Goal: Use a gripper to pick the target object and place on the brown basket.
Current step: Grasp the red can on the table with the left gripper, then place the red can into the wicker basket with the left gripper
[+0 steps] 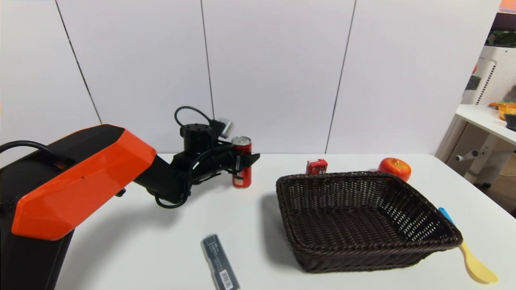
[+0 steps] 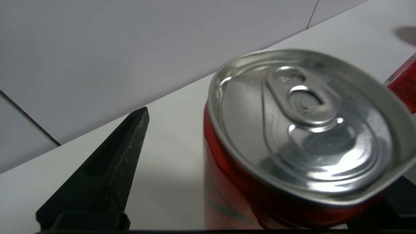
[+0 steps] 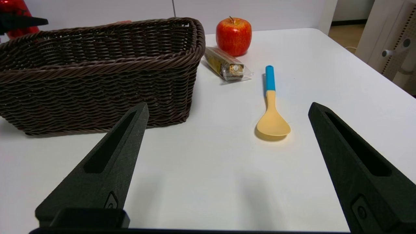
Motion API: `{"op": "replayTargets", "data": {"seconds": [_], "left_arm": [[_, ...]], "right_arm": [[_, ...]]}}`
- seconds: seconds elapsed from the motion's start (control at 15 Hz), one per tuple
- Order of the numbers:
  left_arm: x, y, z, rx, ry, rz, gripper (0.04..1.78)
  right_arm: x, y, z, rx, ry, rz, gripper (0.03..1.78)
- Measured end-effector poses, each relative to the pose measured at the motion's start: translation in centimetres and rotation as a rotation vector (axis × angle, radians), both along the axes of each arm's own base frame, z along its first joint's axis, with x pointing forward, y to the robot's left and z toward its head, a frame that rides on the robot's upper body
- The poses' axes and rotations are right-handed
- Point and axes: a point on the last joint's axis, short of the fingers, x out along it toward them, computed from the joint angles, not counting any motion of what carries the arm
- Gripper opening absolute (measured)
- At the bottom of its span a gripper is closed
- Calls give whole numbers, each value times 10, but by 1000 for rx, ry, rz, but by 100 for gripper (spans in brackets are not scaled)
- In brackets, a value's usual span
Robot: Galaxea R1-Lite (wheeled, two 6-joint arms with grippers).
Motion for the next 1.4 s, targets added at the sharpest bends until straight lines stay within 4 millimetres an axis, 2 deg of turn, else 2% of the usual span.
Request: {"op": "replayTargets", "data": {"seconds": [0.4, 0.87, 1.13, 1.2, 1.4], "left_arm": [[5, -1, -21, 9, 22, 2, 169], [7, -1, -22, 4, 11, 3, 169], [7, -1, -22, 3, 12, 3, 109], [7, -1, -22, 3, 12, 4, 102], [6, -1, -21, 3, 11, 4, 101]], "right_arm": [[0, 0, 0, 0, 0, 0, 170], [0, 0, 0, 0, 0, 0, 170], [0, 0, 0, 0, 0, 0, 170], [0, 0, 0, 0, 0, 0, 170], [0, 0, 0, 0, 0, 0, 170]]}}
